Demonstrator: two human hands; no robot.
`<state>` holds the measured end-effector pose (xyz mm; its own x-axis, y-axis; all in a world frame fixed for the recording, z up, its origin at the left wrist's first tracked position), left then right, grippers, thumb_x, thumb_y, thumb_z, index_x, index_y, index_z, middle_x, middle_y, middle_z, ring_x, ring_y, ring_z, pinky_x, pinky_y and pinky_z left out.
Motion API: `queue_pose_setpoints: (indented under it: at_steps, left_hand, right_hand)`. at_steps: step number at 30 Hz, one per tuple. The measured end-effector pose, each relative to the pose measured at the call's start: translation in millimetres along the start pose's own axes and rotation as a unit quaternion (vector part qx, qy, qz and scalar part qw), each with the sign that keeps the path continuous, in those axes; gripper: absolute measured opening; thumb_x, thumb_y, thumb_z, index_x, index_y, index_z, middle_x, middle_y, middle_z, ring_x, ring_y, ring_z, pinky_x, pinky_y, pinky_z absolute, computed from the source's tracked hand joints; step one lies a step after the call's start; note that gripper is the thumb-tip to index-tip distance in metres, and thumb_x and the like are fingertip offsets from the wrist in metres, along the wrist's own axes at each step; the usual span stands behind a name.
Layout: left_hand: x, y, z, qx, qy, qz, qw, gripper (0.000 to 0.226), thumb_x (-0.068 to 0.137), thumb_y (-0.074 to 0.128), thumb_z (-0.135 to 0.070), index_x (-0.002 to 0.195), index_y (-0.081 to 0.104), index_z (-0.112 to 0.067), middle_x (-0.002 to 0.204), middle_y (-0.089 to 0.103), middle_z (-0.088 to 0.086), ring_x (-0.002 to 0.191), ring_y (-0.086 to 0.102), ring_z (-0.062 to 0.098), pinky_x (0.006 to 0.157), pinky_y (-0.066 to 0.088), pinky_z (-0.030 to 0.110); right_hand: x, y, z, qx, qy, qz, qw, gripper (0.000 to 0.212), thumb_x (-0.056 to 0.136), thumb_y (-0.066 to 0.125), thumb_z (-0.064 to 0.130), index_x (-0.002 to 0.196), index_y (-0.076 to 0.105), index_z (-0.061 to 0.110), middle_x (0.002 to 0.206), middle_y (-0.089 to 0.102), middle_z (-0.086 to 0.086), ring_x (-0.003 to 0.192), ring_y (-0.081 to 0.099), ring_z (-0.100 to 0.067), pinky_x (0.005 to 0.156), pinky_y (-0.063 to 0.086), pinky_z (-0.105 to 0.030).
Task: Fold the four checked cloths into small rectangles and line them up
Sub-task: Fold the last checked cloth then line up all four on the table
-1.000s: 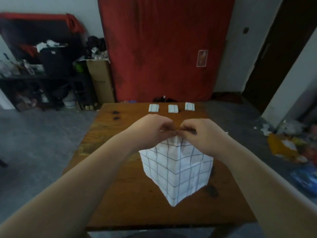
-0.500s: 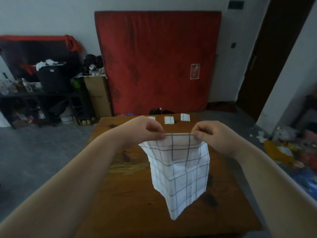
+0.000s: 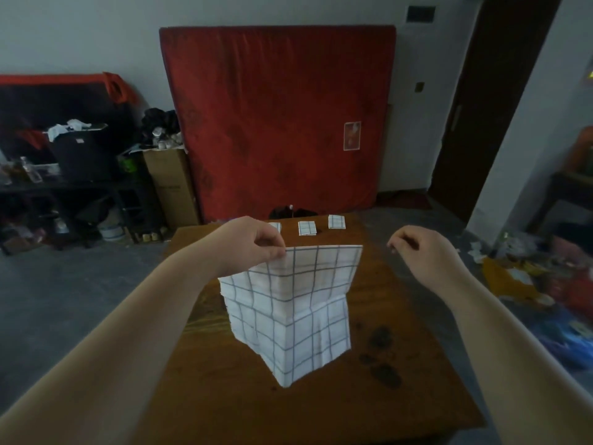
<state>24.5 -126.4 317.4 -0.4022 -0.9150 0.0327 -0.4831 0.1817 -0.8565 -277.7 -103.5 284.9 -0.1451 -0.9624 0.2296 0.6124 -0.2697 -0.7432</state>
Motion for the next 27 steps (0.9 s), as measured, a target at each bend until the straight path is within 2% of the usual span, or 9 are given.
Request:
queue_pose_setpoints:
  at_steps: [3, 6, 10, 13, 15, 18, 21, 25, 27]
  left_hand:
    - [2, 7, -11, 0.028, 0.026, 0.018, 0.999, 0.011, 0.096, 0.066, -0.042, 0.088, 0.073, -0.042, 0.086, 0.07, -0.022, 0.083, 0.063, -0.006, 0.072, 0.044, 0.016]
    - [4, 16, -23, 0.033, 0.055, 0.043, 0.997, 0.011, 0.096, 0.065, -0.043, 0.087, 0.069, -0.046, 0.086, 0.068, -0.023, 0.083, 0.062, -0.008, 0.071, 0.041, 0.014]
    - [5, 23, -28, 0.037, 0.069, 0.047, 0.996, 0.012, 0.095, 0.066, -0.042, 0.1, 0.075, -0.035, 0.089, 0.069, -0.019, 0.085, 0.063, -0.003, 0.074, 0.044, 0.018]
    - [0, 22, -25, 0.034, 0.063, 0.044, 0.997, 0.011, 0.095, 0.067, -0.039, 0.101, 0.076, -0.035, 0.09, 0.069, -0.02, 0.084, 0.061, -0.007, 0.072, 0.041, 0.013]
    - [-2, 20, -22, 0.026, 0.055, 0.042, 0.997, 0.009, 0.095, 0.068, -0.039, 0.099, 0.076, -0.038, 0.087, 0.069, -0.022, 0.081, 0.061, -0.009, 0.071, 0.042, 0.013]
    - [-5, 15, -18, 0.035, 0.052, 0.035, 0.997, 0.008, 0.094, 0.068, -0.042, 0.088, 0.072, -0.043, 0.083, 0.069, -0.018, 0.08, 0.063, -0.003, 0.069, 0.044, 0.016]
    - [-6, 13, -15, 0.056, 0.048, 0.026, 0.997, 0.014, 0.094, 0.066, -0.047, 0.081, 0.066, -0.043, 0.08, 0.065, -0.017, 0.077, 0.061, 0.0, 0.064, 0.042, 0.016]
    - [-7, 11, -9, 0.071, 0.039, 0.011, 0.997, 0.024, 0.096, 0.063, -0.049, 0.1, 0.074, -0.028, 0.086, 0.065, -0.016, 0.081, 0.06, 0.001, 0.064, 0.041, 0.018]
    - [-8, 9, -6, 0.069, 0.044, 0.005, 0.997, 0.023, 0.098, 0.061, -0.046, 0.1, 0.073, -0.027, 0.088, 0.066, -0.015, 0.082, 0.06, 0.002, 0.066, 0.042, 0.019]
  right_hand:
    - [-6, 8, 25, 0.019, -0.051, 0.005, 0.999, 0.012, 0.102, 0.058, 0.024, 0.108, 0.064, 0.033, 0.093, 0.065, 0.015, 0.079, 0.064, -0.007, 0.066, 0.05, -0.021]
    - [-20, 35, 67, 0.029, -0.147, 0.063, 0.987, 0.028, 0.099, 0.063, 0.024, 0.123, 0.061, 0.039, 0.114, 0.055, 0.028, 0.107, 0.054, 0.006, 0.086, 0.043, -0.015]
    - [-30, 67, 98, 0.049, -0.208, 0.147, 0.966, 0.044, 0.097, 0.068, 0.026, 0.139, 0.056, 0.034, 0.128, 0.05, 0.029, 0.121, 0.045, 0.009, 0.099, 0.039, -0.014]
    - [-29, 78, 101, 0.082, -0.213, 0.186, 0.956, 0.044, 0.097, 0.069, 0.025, 0.138, 0.056, 0.033, 0.123, 0.053, 0.032, 0.112, 0.051, 0.014, 0.088, 0.041, -0.006]
    - [-26, 83, 101, 0.096, -0.22, 0.194, 0.951, 0.033, 0.096, 0.069, 0.026, 0.127, 0.062, 0.033, 0.114, 0.062, 0.027, 0.109, 0.055, 0.013, 0.088, 0.046, -0.009]
    - [-23, 87, 100, 0.08, -0.216, 0.184, 0.956, 0.02, 0.097, 0.067, 0.029, 0.117, 0.066, 0.034, 0.104, 0.065, 0.024, 0.103, 0.057, 0.01, 0.083, 0.047, -0.013]
    - [-23, 87, 104, 0.072, -0.226, 0.163, 0.958, 0.011, 0.1, 0.063, 0.027, 0.109, 0.068, 0.033, 0.097, 0.066, 0.023, 0.098, 0.059, 0.011, 0.076, 0.047, -0.009]
    - [-21, 84, 109, 0.076, -0.226, 0.148, 0.96, 0.01, 0.1, 0.063, 0.029, 0.102, 0.072, 0.032, 0.09, 0.069, 0.018, 0.092, 0.062, 0.004, 0.076, 0.052, -0.017]
    - [-21, 82, 111, 0.082, -0.222, 0.15, 0.96, 0.013, 0.101, 0.062, 0.029, 0.098, 0.072, 0.034, 0.088, 0.07, 0.018, 0.09, 0.063, 0.001, 0.076, 0.053, -0.02]
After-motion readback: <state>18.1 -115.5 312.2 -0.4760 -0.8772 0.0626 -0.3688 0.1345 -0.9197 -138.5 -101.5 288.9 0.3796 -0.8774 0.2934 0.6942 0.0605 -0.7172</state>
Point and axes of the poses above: each hand's wrist, its own x-axis towards the middle knuckle, its own y-axis out of the palm, z = x × y, the point moved 6 cm from there along x, towards the middle knuckle
